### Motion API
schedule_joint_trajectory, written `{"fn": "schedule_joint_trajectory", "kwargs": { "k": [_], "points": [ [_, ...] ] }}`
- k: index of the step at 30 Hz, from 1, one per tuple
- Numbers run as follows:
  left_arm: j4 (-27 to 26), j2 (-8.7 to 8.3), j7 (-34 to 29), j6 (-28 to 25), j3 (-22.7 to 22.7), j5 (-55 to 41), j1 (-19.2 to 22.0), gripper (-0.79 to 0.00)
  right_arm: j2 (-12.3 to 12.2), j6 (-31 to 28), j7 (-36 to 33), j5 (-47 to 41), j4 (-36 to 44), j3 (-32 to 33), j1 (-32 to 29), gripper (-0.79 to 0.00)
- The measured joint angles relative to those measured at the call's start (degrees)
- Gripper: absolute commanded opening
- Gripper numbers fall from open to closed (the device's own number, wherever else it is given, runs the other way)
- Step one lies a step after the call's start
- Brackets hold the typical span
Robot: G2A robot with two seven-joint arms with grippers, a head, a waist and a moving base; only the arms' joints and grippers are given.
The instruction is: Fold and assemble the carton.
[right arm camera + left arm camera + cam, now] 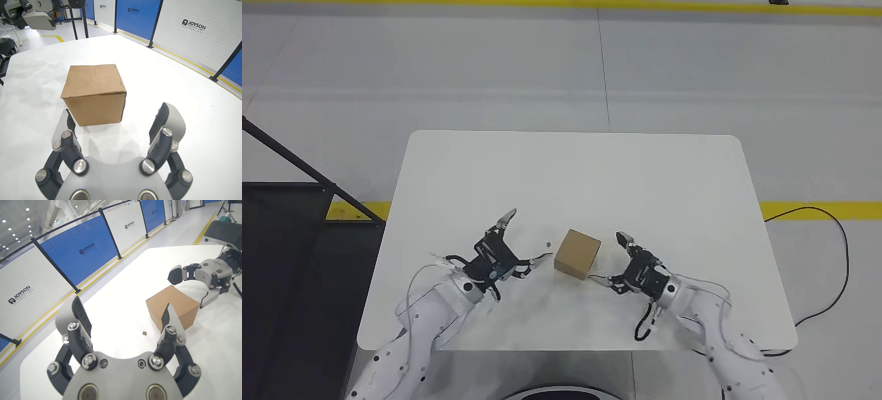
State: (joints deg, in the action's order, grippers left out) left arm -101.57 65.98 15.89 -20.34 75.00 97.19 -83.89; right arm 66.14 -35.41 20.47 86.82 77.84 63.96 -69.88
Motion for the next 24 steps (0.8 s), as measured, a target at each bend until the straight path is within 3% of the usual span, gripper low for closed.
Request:
{"fn": "schedule_joint_trajectory", "kwargs": {
  "k": [16, 24],
  "points": [
    [1.03, -0.15, -0.20, 1.71, 1.44, -1.19, -0.63, 0.000, 2.34, 0.62, -0.63, 0.67, -3.08, -8.29, 5.91, 0.000],
    [1.45, -0.18, -0.31, 1.94, 1.66, -1.56, -0.68, 0.000, 1.87, -2.39, 0.35, 2.78, -0.57, -8.43, 4.86, 0.000]
  ]
}}
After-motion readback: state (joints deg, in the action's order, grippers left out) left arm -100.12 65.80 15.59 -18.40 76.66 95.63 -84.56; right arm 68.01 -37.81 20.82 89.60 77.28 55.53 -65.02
